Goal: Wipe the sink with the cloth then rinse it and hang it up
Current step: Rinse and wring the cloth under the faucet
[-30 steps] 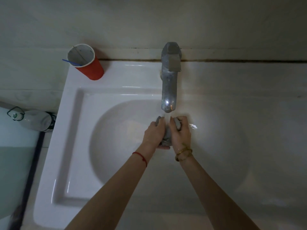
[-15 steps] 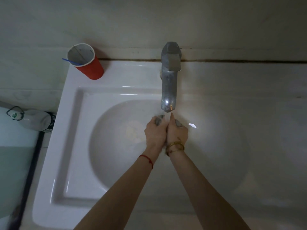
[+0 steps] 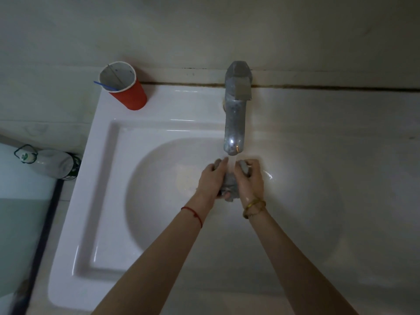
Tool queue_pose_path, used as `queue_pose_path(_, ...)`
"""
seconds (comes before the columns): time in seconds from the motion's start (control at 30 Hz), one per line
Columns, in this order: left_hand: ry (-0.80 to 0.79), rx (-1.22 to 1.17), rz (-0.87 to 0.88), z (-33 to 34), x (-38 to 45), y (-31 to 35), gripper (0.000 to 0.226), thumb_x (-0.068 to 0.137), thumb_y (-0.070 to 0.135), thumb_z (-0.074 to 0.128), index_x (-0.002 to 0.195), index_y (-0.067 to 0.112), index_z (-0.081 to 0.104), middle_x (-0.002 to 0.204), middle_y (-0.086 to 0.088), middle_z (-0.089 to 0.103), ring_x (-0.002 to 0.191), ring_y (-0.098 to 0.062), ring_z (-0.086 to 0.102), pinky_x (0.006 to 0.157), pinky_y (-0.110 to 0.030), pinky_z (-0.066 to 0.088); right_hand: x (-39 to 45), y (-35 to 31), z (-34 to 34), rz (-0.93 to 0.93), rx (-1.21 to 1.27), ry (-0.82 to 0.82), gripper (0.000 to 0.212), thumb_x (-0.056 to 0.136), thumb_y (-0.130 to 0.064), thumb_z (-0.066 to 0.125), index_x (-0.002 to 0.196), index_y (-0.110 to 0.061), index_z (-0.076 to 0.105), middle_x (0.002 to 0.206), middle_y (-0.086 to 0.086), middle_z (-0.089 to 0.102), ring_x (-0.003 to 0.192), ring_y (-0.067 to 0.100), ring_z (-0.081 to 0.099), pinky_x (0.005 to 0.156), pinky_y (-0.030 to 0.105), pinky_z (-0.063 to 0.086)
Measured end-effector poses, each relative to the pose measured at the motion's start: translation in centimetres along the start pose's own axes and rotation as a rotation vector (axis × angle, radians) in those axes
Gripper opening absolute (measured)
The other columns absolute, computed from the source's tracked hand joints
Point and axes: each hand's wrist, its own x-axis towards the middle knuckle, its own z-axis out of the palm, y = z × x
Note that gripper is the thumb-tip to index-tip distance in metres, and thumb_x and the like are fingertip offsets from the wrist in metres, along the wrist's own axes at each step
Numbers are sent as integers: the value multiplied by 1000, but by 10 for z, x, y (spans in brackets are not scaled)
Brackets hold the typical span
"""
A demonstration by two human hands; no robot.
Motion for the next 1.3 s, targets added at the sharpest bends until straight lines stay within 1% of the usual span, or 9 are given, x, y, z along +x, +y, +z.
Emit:
queue_pose_path(0.07, 10, -26, 191, -1, -3, -6, 14, 100, 31, 52, 99, 17, 54, 95, -13, 62, 82, -30, 64, 76, -44, 59, 2, 4, -4, 75, 61, 17, 19, 86, -32, 67, 99, -22, 56, 89, -2, 63, 79, 14, 63, 64, 33, 54)
queue_pose_path(0.23, 15, 21, 416, 6, -9, -17, 12, 101, 27, 54, 102, 15, 52, 84, -9, 62, 59, -18, 63, 50, -37, 57, -4, 0, 5, 99, 99, 90, 19, 90, -36, 61, 75, -26, 56, 73, -3, 62, 69, 18, 61, 61, 36, 56)
queue_pose_path(0.37, 168, 146, 420, 12, -7, -12, 26, 100, 40, 53, 76, 29, 47, 75, 1, 58, 67, -15, 56, 63, -36, 50, -7, -12, 18, 168, 23, 210, 44, 87, -46, 64, 57, -20, 46, 51, -8, 49, 47, 2, 46, 49, 18, 40)
queue_pose_path(0.63, 165, 123, 202, 7, -2, -2, 33, 92, 15, 54, 59, 14, 48, 61, -2, 52, 59, -17, 48, 54, -26, 39, -5, -12, 21, -33, 62, 196, 53, 90, -2, 54, 47, -19, 27, 44, -8, 27, 40, 6, 31, 43, 16, 25)
queue_pose_path(0.73, 29, 31, 126, 3, -3, -1, 34, 95, 27, 57, 64, 14, 57, 65, -7, 60, 64, -23, 58, 62, -31, 48, -8, -9, 7, -167, -8, 67, 42, 94, -13, 54, 56, -17, 37, 51, -6, 38, 45, 2, 38, 49, 15, 33)
queue_pose_path(0.83, -29, -133, 117, 3, -7, -6, 32, 99, 35, 55, 79, 10, 61, 66, -10, 61, 53, -21, 56, 46, -23, 45, -10, -7, -17, -262, -162, -125, 23, 91, -43, 52, 86, -20, 51, 75, -8, 56, 67, 1, 55, 61, 19, 46)
queue_pose_path(0.97, -20, -91, 182, 1, -6, -10, 32, 101, 44, 49, 90, 14, 55, 71, -7, 53, 51, -14, 47, 45, -21, 39, -10, -42, -43, -530, -289, -15, 55, 89, -42, 49, 136, -14, 43, 137, 2, 45, 124, 20, 44, 102, 39, 42)
queue_pose_path(1.13, -31, -100, 180, 0, -9, -13, 40, 96, 50, 50, 110, 14, 59, 87, -12, 61, 62, -16, 53, 61, -29, 47, -14, -113, -44, -954, -326, 87, 57, 92, -26, 47, 140, 4, 39, 146, 14, 39, 134, 24, 34, 113, 41, 31)
queue_pose_path(1.3, -50, -72, 236, -3, -11, -11, 30, 99, 46, 50, 96, 17, 55, 90, -14, 58, 69, -20, 52, 73, -39, 50, -11, -114, -38, -1039, -477, 45, 50, 89, -23, 47, 135, -1, 50, 140, 13, 51, 129, 29, 46, 110, 42, 34)
